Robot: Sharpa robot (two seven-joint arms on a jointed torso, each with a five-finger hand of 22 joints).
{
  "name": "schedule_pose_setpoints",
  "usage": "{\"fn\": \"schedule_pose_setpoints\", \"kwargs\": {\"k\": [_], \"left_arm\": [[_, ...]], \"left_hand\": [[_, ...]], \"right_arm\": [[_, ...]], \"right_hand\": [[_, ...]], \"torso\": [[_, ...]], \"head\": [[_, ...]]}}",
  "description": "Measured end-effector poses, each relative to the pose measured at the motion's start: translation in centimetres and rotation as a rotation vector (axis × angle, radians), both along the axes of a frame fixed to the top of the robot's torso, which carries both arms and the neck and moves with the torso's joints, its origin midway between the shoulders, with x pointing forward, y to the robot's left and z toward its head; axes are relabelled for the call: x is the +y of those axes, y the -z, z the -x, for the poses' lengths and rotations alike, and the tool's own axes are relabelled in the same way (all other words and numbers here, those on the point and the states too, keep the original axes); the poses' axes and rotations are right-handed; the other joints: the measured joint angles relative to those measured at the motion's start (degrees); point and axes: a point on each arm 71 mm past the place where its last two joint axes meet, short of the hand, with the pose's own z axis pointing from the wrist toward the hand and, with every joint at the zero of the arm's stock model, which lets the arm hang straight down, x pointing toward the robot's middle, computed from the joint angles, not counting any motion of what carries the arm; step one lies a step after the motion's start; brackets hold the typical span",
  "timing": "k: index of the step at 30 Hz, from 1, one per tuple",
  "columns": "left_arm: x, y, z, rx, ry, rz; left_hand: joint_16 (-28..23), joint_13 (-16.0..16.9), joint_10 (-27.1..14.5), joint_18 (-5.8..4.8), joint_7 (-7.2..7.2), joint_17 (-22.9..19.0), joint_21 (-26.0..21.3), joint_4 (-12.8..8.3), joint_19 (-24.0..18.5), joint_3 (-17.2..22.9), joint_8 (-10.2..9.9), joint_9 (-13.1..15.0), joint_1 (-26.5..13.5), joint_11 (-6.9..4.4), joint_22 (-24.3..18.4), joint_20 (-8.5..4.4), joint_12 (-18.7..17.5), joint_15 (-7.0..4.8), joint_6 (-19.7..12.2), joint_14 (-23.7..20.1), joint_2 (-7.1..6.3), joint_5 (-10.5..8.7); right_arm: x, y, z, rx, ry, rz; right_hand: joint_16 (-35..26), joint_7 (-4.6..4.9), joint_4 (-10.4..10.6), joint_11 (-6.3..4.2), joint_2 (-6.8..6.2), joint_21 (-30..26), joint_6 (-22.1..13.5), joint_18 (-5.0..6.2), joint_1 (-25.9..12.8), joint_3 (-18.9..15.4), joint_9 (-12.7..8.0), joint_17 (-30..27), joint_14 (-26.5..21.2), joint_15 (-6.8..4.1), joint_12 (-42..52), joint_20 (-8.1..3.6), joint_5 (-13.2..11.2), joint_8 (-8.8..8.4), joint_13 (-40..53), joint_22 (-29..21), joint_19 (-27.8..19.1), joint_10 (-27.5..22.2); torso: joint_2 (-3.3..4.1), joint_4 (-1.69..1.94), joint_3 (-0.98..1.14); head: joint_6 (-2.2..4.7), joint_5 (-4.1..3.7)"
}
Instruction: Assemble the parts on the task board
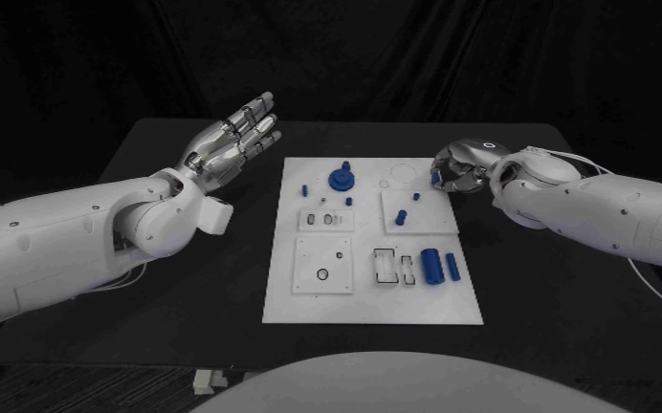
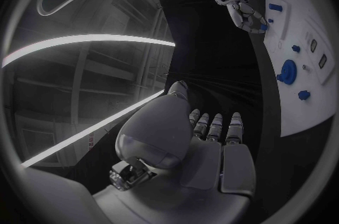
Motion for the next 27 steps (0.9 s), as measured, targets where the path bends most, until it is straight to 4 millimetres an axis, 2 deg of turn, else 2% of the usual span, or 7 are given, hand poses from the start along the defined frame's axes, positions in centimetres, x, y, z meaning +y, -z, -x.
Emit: {"fn": "schedule_pose_setpoints", "kwargs": {"k": [5,9,13,17,21,27], "left_arm": [[0.1,0.0,0.0,0.002,-0.001,-0.001],[0.1,0.1,-0.1,0.004,-0.001,-0.003],[-0.2,0.2,-0.1,0.007,0.005,-0.002],[-0.3,0.3,-0.1,0.009,0.009,-0.001],[-0.3,0.3,0.0,0.011,0.010,0.000],[-0.1,0.3,0.0,0.013,0.010,-0.001]], "left_hand": [[0.00,0.00,0.00,0.00,0.00,0.01,0.00,0.00,0.00,0.00,0.00,0.00,0.00,0.00,0.00,0.00,0.00,0.00,0.00,0.00,0.00,0.00],[0.00,0.00,0.00,0.00,0.00,0.01,0.00,0.00,0.00,0.00,0.00,0.00,0.00,0.00,0.00,0.00,0.00,0.00,0.00,0.00,0.00,0.00],[0.00,0.01,0.00,0.00,0.00,0.02,0.00,0.00,0.00,0.00,0.00,0.00,0.00,0.00,0.00,0.00,0.00,0.00,0.00,0.00,0.00,0.00],[0.00,0.01,0.00,0.00,0.00,0.02,0.00,0.00,0.00,0.00,0.00,0.00,0.23,0.00,0.00,0.00,0.00,0.00,0.00,0.00,-0.23,0.00],[0.00,0.02,0.00,0.00,0.00,0.02,0.00,0.00,0.00,0.00,0.00,0.00,0.23,0.00,0.00,0.00,0.00,0.00,0.00,0.00,-0.23,0.00],[0.00,0.00,0.00,0.00,0.00,0.03,0.00,0.00,0.00,0.00,0.00,0.00,0.23,0.00,0.00,0.00,0.00,0.00,0.00,0.00,-0.23,0.00]], "right_arm": [[1.6,-1.7,0.4,-0.050,-0.040,-0.043],[4.2,-3.7,0.7,-0.087,-0.099,-0.088],[7.7,-4.8,1.7,-0.103,-0.178,-0.137],[10.9,-5.2,2.7,-0.102,-0.246,-0.167],[12.8,-5.1,3.3,-0.097,-0.283,-0.171],[15.3,-3.4,4.3,-0.064,-0.331,-0.153]], "right_hand": [[0.00,0.01,-0.18,0.00,0.07,-0.27,-0.02,0.00,0.07,0.17,0.33,0.00,0.00,0.00,0.00,-0.20,0.45,0.37,0.00,0.00,0.20,0.00],[0.00,0.09,-0.18,0.00,0.07,-0.27,-0.11,0.00,0.07,0.17,0.55,0.00,0.00,0.00,0.00,-0.20,0.45,0.38,-0.01,-0.01,0.20,0.00],[0.00,0.10,-0.18,0.00,0.06,-0.27,-0.12,0.00,0.07,0.17,0.68,0.00,0.00,0.00,0.00,-0.20,0.45,0.81,-0.01,-0.01,0.20,0.00],[0.00,0.10,-0.18,0.00,0.06,-0.48,-0.14,0.00,0.06,0.16,0.68,-0.01,0.00,0.00,0.00,-0.20,0.45,0.91,-0.01,-0.01,0.20,0.00],[0.00,0.38,-0.40,0.00,0.06,-0.67,-0.43,0.00,0.06,0.39,0.88,-0.01,0.00,0.00,0.00,-0.20,-0.60,1.39,-0.01,-0.01,0.20,0.00],[0.00,0.32,-0.40,0.01,0.05,-0.86,-0.53,0.00,0.06,0.39,1.14,-0.01,0.00,0.00,0.00,-0.20,-0.74,1.39,-0.02,-0.02,0.20,0.00]], "torso": [[-0.01,-0.02,0.00],[-0.04,-0.05,0.00],[-0.09,-0.07,0.00],[-0.09,-0.07,0.00],[-0.05,-0.06,0.00],[-0.03,0.01,0.00]], "head": [[0.01,0.40],[0.01,0.49],[0.01,0.16],[0.01,0.09],[0.01,0.05],[0.01,-0.04]]}}
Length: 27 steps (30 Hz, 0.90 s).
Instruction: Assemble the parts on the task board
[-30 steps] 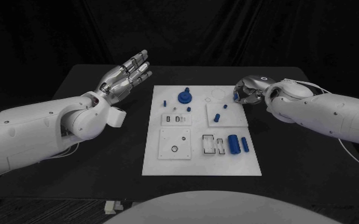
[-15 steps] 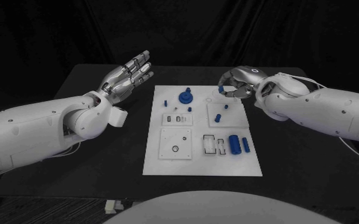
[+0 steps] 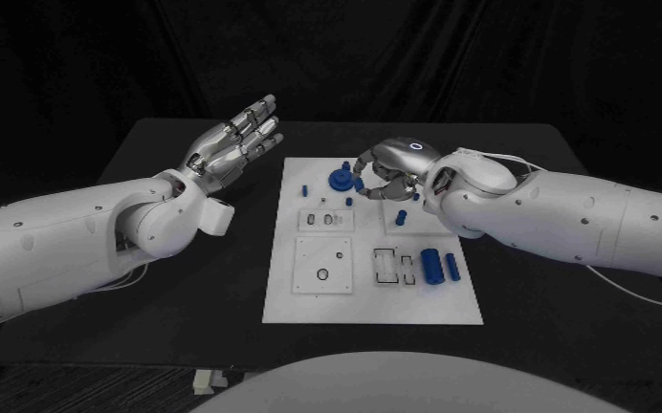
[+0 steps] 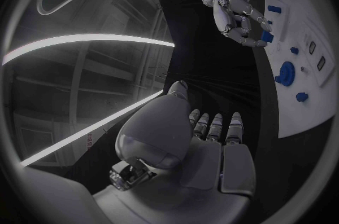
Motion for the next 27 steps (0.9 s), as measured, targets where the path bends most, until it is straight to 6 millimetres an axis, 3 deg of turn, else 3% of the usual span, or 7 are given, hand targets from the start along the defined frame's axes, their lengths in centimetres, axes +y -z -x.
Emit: {"fn": "schedule_pose_setpoints", "kwargs": {"k": [12,27], "left_arm": [[-0.1,0.0,0.0,0.003,0.004,0.001],[-0.1,0.1,0.0,0.006,0.009,0.002]], "left_hand": [[0.00,-0.03,0.00,0.00,0.00,-0.03,0.00,0.00,0.00,0.00,0.00,0.00,0.00,0.00,0.00,0.00,0.00,0.00,0.00,0.00,0.00,0.00],[0.00,-0.01,0.00,0.00,0.00,-0.04,0.00,-0.01,0.00,0.32,0.00,0.00,0.00,0.00,0.00,0.00,0.00,0.00,0.00,0.00,0.00,0.00]], "right_arm": [[2.6,1.9,0.9,0.027,-0.049,0.067],[3.1,3.1,1.1,0.063,-0.046,0.125]], "right_hand": [[0.00,0.40,-0.16,0.00,-0.01,-0.47,-0.41,0.00,-0.01,0.15,-0.01,-0.01,0.00,0.00,0.00,0.00,-0.40,0.00,0.00,-0.01,0.00,0.00],[0.00,0.39,-0.31,0.00,0.23,-1.09,-0.80,0.00,-0.25,0.31,-0.07,-0.01,0.00,0.00,0.00,0.00,-0.41,-0.02,-0.01,-0.01,0.00,0.00]], "torso": [[0.04,-0.01,0.00],[0.02,0.01,-0.01]], "head": [[0.00,0.10],[0.00,-0.13]]}}
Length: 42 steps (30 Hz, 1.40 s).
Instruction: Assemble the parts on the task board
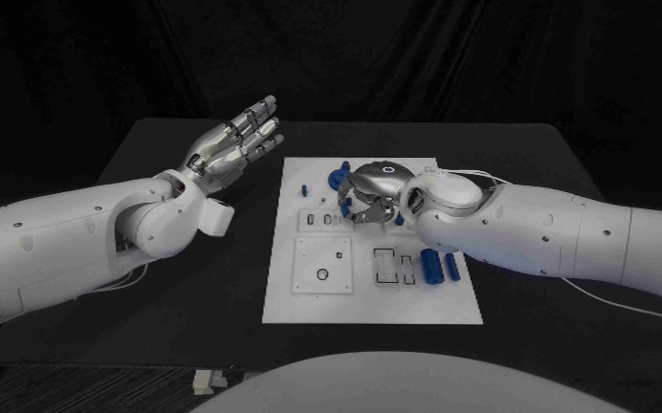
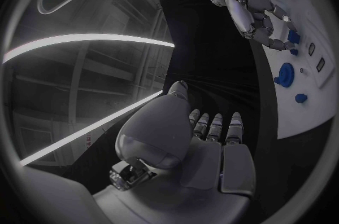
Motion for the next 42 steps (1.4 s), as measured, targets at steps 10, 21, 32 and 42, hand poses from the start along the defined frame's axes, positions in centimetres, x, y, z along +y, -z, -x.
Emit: {"fn": "schedule_pose_setpoints", "kwargs": {"k": [10,21,32,42], "left_arm": [[-0.09,0.04,-0.03,0.003,0.005,0.001],[-0.09,0.07,-0.04,0.005,0.008,0.001],[-0.12,0.15,-0.03,0.008,0.011,0.001],[-0.12,0.24,-0.02,0.012,0.013,0.001]], "left_hand": [[0.00,0.01,0.00,0.00,0.00,0.01,0.00,0.00,0.00,0.00,0.00,0.00,0.00,0.00,0.00,0.00,0.00,0.00,0.00,0.00,0.00,0.00],[0.00,0.02,0.00,0.00,0.00,0.03,0.00,0.00,0.00,0.00,0.00,0.00,0.00,0.00,0.00,0.00,0.00,0.00,0.00,0.00,0.00,0.00],[0.00,0.03,0.00,0.00,0.00,0.04,0.00,0.00,0.00,0.00,0.00,0.00,0.00,0.00,0.00,0.00,0.00,0.00,0.00,0.00,0.00,0.00],[0.00,-0.02,0.20,0.00,0.00,0.05,0.00,0.00,0.00,-0.01,0.00,0.00,0.29,0.20,0.00,0.00,0.00,0.00,0.00,0.00,0.29,0.22]], "right_arm": [[0.01,0.32,-0.06,0.016,0.004,0.024],[0.04,0.60,-0.20,0.026,0.007,0.038],[0.10,0.91,-0.12,0.044,0.002,0.055],[0.13,0.94,-0.13,0.050,0.000,0.061]], "right_hand": [[0.00,0.40,-0.32,0.21,0.00,0.00,-0.40,0.00,0.00,0.01,-0.02,0.00,0.00,0.00,0.00,0.00,-0.87,-0.01,0.00,0.05,0.00,-0.21],[0.00,0.58,-0.79,0.21,0.00,-0.22,-2.34,0.00,-0.63,0.16,-0.14,0.00,0.00,0.00,0.00,0.00,-2.84,0.01,0.00,0.04,0.00,-0.21],[0.00,0.59,-1.36,0.36,-0.50,-0.22,-6.56,0.00,-2.33,-0.10,-1.72,-0.01,-0.14,0.14,0.00,0.21,-8.81,-2.22,-0.01,0.03,-0.21,-0.07],[0.00,0.43,-2.08,0.36,-0.23,-0.43,-10.67,0.00,-2.66,-0.83,-4.04,-0.01,-0.21,0.21,0.00,0.21,-13.99,-4.58,-0.01,0.02,-0.21,-0.07]], "torso": [[-0.01,-0.04,0.00],[0.02,-0.04,0.00],[0.02,-0.03,0.00],[0.04,-0.03,0.00]], "head": [[0.00,0.01],[0.00,0.18],[0.00,0.19],[0.00,0.34]]}}
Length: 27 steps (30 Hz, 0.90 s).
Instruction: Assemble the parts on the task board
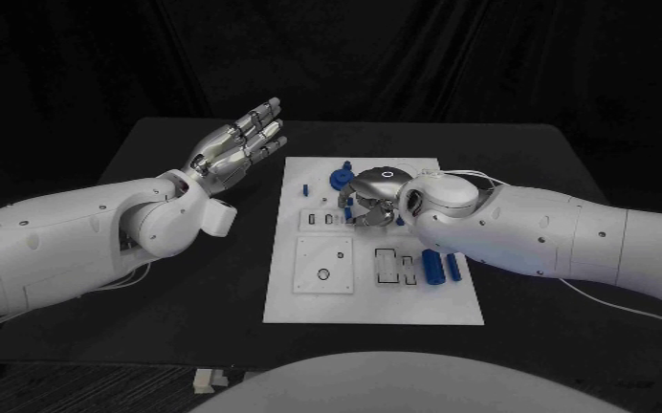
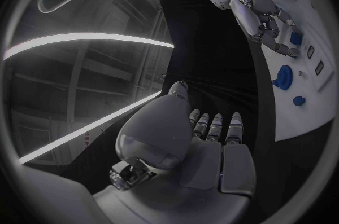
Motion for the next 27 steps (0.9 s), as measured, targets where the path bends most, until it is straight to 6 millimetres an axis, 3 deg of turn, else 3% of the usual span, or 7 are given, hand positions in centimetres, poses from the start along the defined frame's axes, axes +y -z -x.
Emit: {"fn": "schedule_pose_setpoints", "kwargs": {"k": [10,13,15,17,21,25,27], "left_arm": [[0.1,0.1,0.0,0.002,0.000,-0.001],[0.1,0.1,0.0,0.003,-0.001,-0.001],[0.2,0.1,0.0,0.003,-0.002,-0.002],[0.3,0.1,0.0,0.003,-0.004,-0.003],[0.4,0.1,0.1,0.003,-0.009,-0.005],[0.5,0.0,0.1,-0.019,-0.022,-0.028],[0.6,-0.1,0.2,-0.042,-0.031,-0.054]], "left_hand": [[0.00,0.00,0.00,0.00,0.00,-0.04,0.00,0.00,0.00,0.00,0.00,0.00,0.00,0.00,0.00,0.00,0.00,0.00,0.00,0.00,0.00,0.00],[0.00,0.01,0.00,0.00,0.12,-0.05,0.00,-0.02,0.00,0.02,0.00,0.00,0.00,0.00,0.00,0.00,0.00,0.00,0.12,0.00,0.00,0.00],[0.00,0.01,0.00,0.00,0.31,-0.05,0.00,-0.17,0.00,0.16,0.00,0.03,0.31,0.00,0.00,0.00,0.00,0.00,0.31,0.00,-0.31,0.00],[0.00,0.01,0.00,0.00,0.31,-0.05,0.00,-0.17,0.00,0.17,0.00,0.06,0.37,0.00,0.00,0.00,0.00,0.00,0.31,0.00,-0.37,0.00],[0.00,0.01,0.00,0.00,0.51,-0.05,0.00,-0.17,0.00,0.16,0.00,0.05,0.37,0.00,0.00,0.00,0.00,-0.09,0.51,-0.04,-0.37,0.00],[0.00,0.02,-0.22,0.00,2.13,-0.04,0.00,-0.49,0.00,0.49,0.26,0.17,1.35,0.21,0.00,0.00,0.00,-2.77,1.21,-0.04,-1.35,0.00],[0.00,0.02,-0.10,-0.01,3.04,-0.04,0.00,-1.08,-0.09,0.85,0.46,0.30,2.66,0.33,0.00,-0.34,0.00,-3.31,2.01,-0.02,-1.91,-0.68]], "right_arm": [[-0.4,-0.1,0.1,-0.003,0.003,-0.005],[-0.8,-0.2,0.3,-0.007,0.003,-0.013],[-1.0,-0.5,0.4,-0.015,0.000,-0.022],[-1.2,-1.2,0.5,-0.033,-0.006,-0.039],[-1.8,-3.3,0.4,-0.080,-0.017,-0.076],[-3.3,-6.0,0.5,-0.137,-0.017,-0.137],[-4.0,-7.1,0.4,-0.167,-0.013,-0.167]], "right_hand": [[0.00,-0.40,1.08,0.00,-1.28,-0.29,-3.63,0.00,-1.29,-2.11,-3.13,0.00,0.00,0.00,0.00,0.00,-5.83,-1.58,-0.01,-0.01,0.00,0.00],[0.00,-0.43,4.76,0.00,-2.73,-0.46,-3.66,0.01,-2.60,-3.53,-4.16,0.00,0.00,0.00,0.00,0.00,-9.75,-1.58,-0.01,-0.01,0.00,0.00],[0.00,-0.44,6.73,0.00,-4.71,-0.56,-3.68,0.00,-3.45,-5.08,-4.73,0.00,0.00,0.00,0.00,0.00,-11.53,-1.58,0.03,-0.01,0.00,0.00],[0.00,-0.63,7.18,0.00,-6.52,-0.56,-3.87,0.00,-5.30,-7.59,-5.11,0.00,0.00,0.00,0.00,0.00,-11.96,-1.33,0.04,-0.01,0.00,0.00],[0.00,-0.63,7.43,0.00,-7.61,-0.56,-3.87,0.00,-8.31,-14.92,-5.73,0.00,0.00,0.00,0.00,0.00,-11.96,-1.27,0.04,-0.01,0.00,0.00],[0.00,-0.40,7.56,-0.01,-8.38,-0.74,-3.63,0.00,-13.63,-22.66,-6.09,0.00,0.00,0.00,0.00,0.00,-11.96,-0.56,0.04,-0.02,0.00,0.00],[0.00,-0.13,7.59,-0.01,-7.90,-0.98,-3.36,0.00,-15.45,-24.53,-6.17,0.00,0.00,0.00,0.00,0.00,-11.96,-0.43,0.03,-0.02,0.00,0.00]], "torso": [[-0.02,0.00,0.00],[-0.03,0.00,0.01],[-0.03,-0.01,0.01],[-0.03,-0.01,0.01],[-0.04,-0.01,0.01],[-0.09,-0.02,0.02],[-0.09,-0.02,0.03]], "head": [[0.00,0.17],[0.00,0.34],[0.00,0.37],[0.00,0.38],[0.00,0.32],[0.00,0.28],[0.00,0.25]]}}
